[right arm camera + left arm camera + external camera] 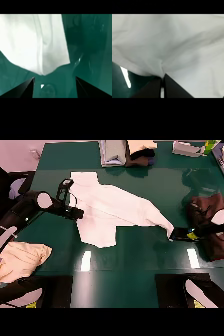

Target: Fold the shirts.

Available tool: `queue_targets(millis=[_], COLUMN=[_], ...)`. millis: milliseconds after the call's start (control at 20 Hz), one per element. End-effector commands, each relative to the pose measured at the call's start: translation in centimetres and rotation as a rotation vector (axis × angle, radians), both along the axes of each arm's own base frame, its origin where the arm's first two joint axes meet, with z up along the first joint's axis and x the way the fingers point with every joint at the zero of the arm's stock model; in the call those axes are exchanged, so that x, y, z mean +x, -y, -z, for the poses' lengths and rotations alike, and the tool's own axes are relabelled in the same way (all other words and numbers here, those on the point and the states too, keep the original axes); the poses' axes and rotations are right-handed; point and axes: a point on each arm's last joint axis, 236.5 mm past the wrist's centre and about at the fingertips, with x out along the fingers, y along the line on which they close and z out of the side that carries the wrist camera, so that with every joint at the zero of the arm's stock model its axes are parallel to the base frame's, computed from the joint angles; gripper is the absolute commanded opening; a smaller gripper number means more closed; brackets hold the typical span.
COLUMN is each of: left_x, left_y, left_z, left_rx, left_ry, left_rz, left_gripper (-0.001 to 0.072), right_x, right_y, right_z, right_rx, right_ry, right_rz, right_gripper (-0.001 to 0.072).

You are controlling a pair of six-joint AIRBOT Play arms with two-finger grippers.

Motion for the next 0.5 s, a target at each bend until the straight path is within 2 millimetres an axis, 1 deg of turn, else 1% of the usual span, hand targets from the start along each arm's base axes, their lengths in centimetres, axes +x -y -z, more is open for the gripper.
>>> queue_targets(millis=[0,100,150,250,300,350,400,450], left_x=[-0.1,-0.3,-0.4,-0.4,-0.4,-0.4,-0.5,-0.6], left_y=[0.0,0.0,0.0,0.0,0.0,0.0,0.0,-0.1], left_z=[-0.1,0.0,0.1,0.1,0.1,0.1,0.1,0.2], left_rx=[-0.001,0.001,0.003,0.003,0.003,0.003,0.004,0.006], left_ry=[-0.003,-0.01,-0.016,-0.016,-0.017,-0.018,-0.022,-0.026], left_rz=[0.002,0.003,0.005,0.005,0.006,0.006,0.007,0.008], left_gripper=[0.0032,0.0032,0.0032,0.0032,0.0032,0.0032,0.0032,0.0032], right_x=[1.6,3.0,2.8,2.0,1.7,1.5,1.3,1.2], right_y=[-0.7,-0.4,-0.5,-0.6,-0.9,-1.1,-1.5,-1.8], right_z=[1.6,1.3,1.7,3.1,3.7,4.2,4.7,4.9], right_rx=[-0.006,-0.012,-0.011,-0.004,0.003,0.005,0.006,0.005], right_ry=[0.088,0.141,0.124,0.052,0.023,0.0,-0.018,-0.027], right_rz=[0.036,0.056,0.055,0.05,0.046,0.035,0.021,0.007], right_gripper=[0.0554,0.0531,0.0504,0.0501,0.0466,0.0394,0.0306,0.0198])
